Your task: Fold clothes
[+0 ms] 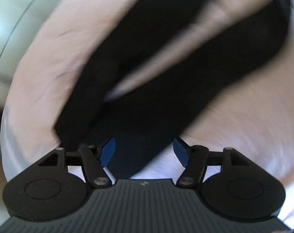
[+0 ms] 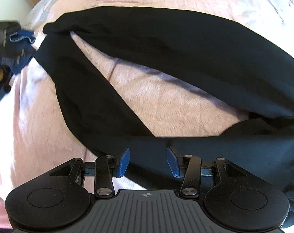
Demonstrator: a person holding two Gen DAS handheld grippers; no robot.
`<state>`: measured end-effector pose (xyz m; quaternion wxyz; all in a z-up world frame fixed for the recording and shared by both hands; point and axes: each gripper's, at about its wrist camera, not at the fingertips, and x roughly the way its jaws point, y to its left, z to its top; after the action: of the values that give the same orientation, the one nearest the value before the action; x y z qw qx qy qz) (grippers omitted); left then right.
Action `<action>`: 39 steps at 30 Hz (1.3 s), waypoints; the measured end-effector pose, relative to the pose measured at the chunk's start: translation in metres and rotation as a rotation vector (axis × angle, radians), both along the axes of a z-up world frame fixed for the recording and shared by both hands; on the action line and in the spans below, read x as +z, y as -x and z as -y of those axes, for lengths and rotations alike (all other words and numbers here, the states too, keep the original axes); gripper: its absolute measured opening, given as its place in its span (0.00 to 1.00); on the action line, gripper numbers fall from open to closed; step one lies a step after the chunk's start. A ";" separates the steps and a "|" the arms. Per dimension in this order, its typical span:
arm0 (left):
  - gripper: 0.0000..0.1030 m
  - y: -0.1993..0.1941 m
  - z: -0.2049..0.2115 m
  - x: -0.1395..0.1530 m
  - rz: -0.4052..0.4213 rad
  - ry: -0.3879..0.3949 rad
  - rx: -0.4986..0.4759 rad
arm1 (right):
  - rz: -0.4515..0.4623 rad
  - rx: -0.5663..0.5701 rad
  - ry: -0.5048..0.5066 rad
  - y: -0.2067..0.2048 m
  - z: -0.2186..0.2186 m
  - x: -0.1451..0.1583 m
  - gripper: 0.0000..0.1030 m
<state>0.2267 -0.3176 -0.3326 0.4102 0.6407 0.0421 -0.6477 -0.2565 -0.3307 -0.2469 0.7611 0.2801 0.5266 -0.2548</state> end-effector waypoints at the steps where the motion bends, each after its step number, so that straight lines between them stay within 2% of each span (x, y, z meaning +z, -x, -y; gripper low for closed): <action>1: 0.61 0.007 -0.006 -0.013 0.040 0.018 -0.047 | -0.006 -0.021 -0.005 0.006 -0.001 0.000 0.45; 3: 0.61 0.020 -0.016 -0.038 0.122 0.052 -0.134 | -0.022 -0.089 -0.028 0.022 0.000 -0.002 0.45; 5: 0.57 0.026 -0.012 -0.056 0.183 0.087 -0.173 | -0.039 -0.157 -0.037 0.040 -0.002 -0.002 0.45; 6: 0.51 0.028 -0.009 -0.061 0.203 0.099 -0.183 | -0.053 -0.179 -0.032 0.048 -0.003 -0.001 0.45; 7: 0.29 0.028 -0.003 -0.063 0.205 0.088 -0.182 | -0.066 -0.201 -0.028 0.056 -0.005 0.000 0.45; 8: 0.15 0.027 0.003 -0.063 0.200 0.060 -0.173 | -0.080 -0.212 -0.021 0.064 -0.008 0.000 0.46; 9: 0.07 0.026 0.007 -0.060 0.190 0.036 -0.163 | -0.094 -0.217 -0.012 0.072 -0.010 0.000 0.46; 11: 0.05 0.024 0.011 -0.045 0.160 -0.001 -0.136 | -0.118 -0.233 0.001 0.085 -0.015 0.000 0.46; 13: 0.05 0.018 0.013 -0.019 0.094 -0.053 -0.070 | -0.133 -0.276 0.017 0.100 -0.018 0.001 0.46; 18: 0.05 -0.008 0.013 0.065 -0.086 -0.248 0.210 | -0.091 -0.547 0.024 0.157 -0.010 0.005 0.46; 20: 0.05 -0.013 0.008 0.080 -0.077 -0.363 0.270 | -0.058 -0.671 0.041 0.186 -0.004 0.005 0.46; 21: 0.06 -0.012 0.004 0.084 -0.055 -0.389 0.271 | -0.043 -0.727 0.052 0.201 -0.001 0.004 0.46; 24: 0.14 -0.002 -0.005 0.083 0.039 -0.395 0.291 | 0.001 -0.874 0.078 0.248 0.011 -0.006 0.47; 26: 0.16 0.009 -0.007 0.082 0.141 -0.340 0.307 | 0.033 -0.965 0.091 0.280 0.020 -0.016 0.48; 28: 0.34 0.022 -0.009 0.082 0.258 -0.260 0.318 | 0.062 -1.014 0.104 0.308 0.029 -0.024 0.52; 29: 0.36 0.033 -0.012 0.085 0.306 -0.213 0.317 | 0.081 -1.033 0.115 0.323 0.034 -0.029 0.54; 30: 0.36 0.048 -0.014 0.090 0.316 -0.174 0.312 | 0.112 -1.046 0.118 0.337 0.038 -0.034 0.55; 33: 0.41 0.106 -0.023 0.106 0.236 -0.086 0.279 | 0.228 -1.070 0.104 0.376 0.052 -0.050 0.55; 35: 0.47 0.155 -0.033 0.106 0.143 -0.072 0.190 | 0.319 -1.068 0.090 0.396 0.061 -0.061 0.55; 37: 0.60 0.211 -0.050 0.096 0.079 -0.072 0.061 | 0.405 -1.093 0.054 0.412 0.068 -0.069 0.54; 39: 0.65 0.255 -0.064 0.074 0.058 -0.075 -0.018 | 0.489 -1.149 -0.017 0.429 0.076 -0.076 0.53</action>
<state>-0.0279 -0.2540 -0.2582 0.3813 0.6745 0.0488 -0.6303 -0.6854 -0.4063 -0.3228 0.5989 0.5747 0.1045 -0.5478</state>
